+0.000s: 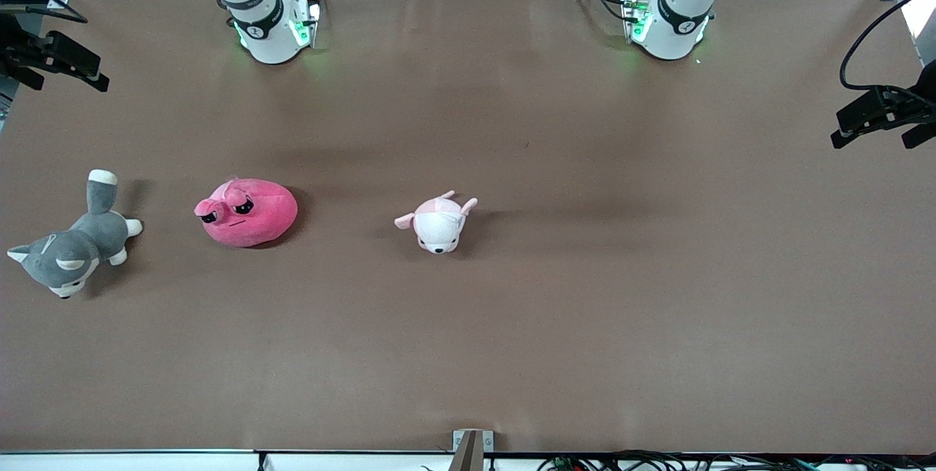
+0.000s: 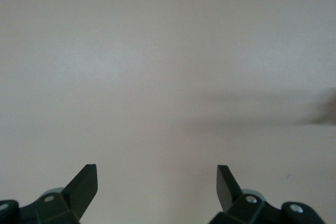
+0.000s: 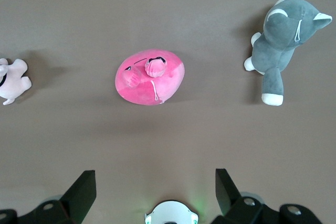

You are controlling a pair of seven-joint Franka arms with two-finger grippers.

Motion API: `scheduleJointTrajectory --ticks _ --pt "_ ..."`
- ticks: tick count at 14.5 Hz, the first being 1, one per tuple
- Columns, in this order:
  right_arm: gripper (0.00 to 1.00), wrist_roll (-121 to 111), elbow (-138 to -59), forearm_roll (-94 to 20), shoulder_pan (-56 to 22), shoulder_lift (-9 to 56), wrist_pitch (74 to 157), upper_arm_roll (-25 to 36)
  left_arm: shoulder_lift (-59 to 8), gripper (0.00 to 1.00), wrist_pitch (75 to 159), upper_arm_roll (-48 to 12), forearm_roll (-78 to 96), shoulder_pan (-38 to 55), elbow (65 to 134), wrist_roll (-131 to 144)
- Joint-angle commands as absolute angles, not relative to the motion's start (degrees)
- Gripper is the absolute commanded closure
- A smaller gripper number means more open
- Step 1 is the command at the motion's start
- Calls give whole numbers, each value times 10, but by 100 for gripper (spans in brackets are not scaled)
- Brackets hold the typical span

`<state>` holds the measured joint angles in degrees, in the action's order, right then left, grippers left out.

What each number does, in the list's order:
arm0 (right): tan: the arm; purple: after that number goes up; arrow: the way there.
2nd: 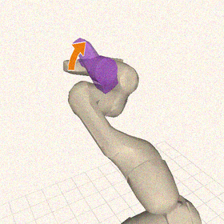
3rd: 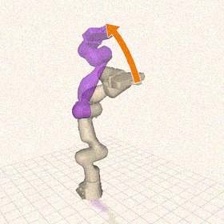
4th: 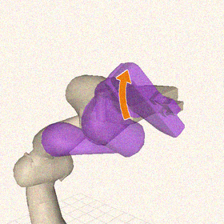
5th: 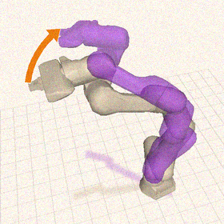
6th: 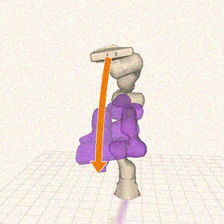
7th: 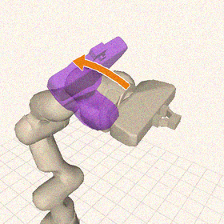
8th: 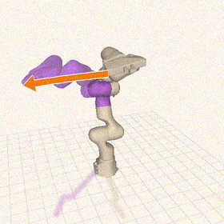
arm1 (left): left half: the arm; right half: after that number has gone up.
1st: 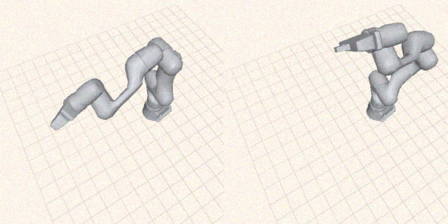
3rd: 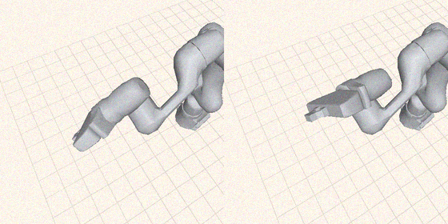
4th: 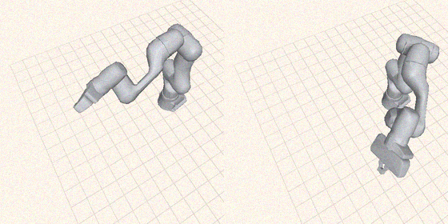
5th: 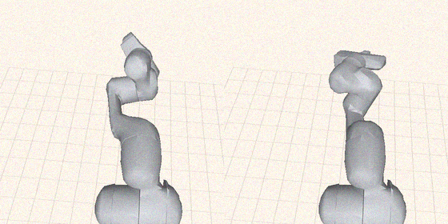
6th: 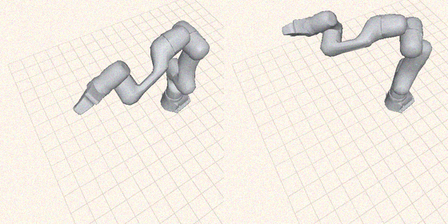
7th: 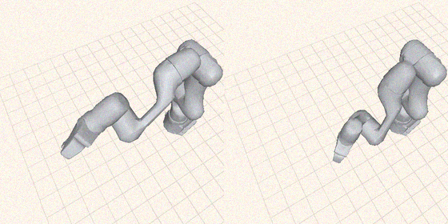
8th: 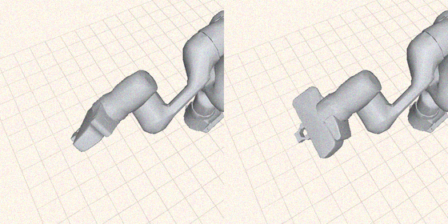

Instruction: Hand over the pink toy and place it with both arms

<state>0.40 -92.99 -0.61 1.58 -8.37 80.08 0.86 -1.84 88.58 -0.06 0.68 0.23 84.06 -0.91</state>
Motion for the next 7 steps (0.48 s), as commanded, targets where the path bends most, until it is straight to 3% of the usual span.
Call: scheduleJointTrajectory --ticks 1,7 --pt "0 4 -947 1 12 -99 809 9 -18 0 882 3 4 8 837 -14" --pt "0 4 -947 1 12 -99 808 10 -19 0 882 3 4 10 837 -12"
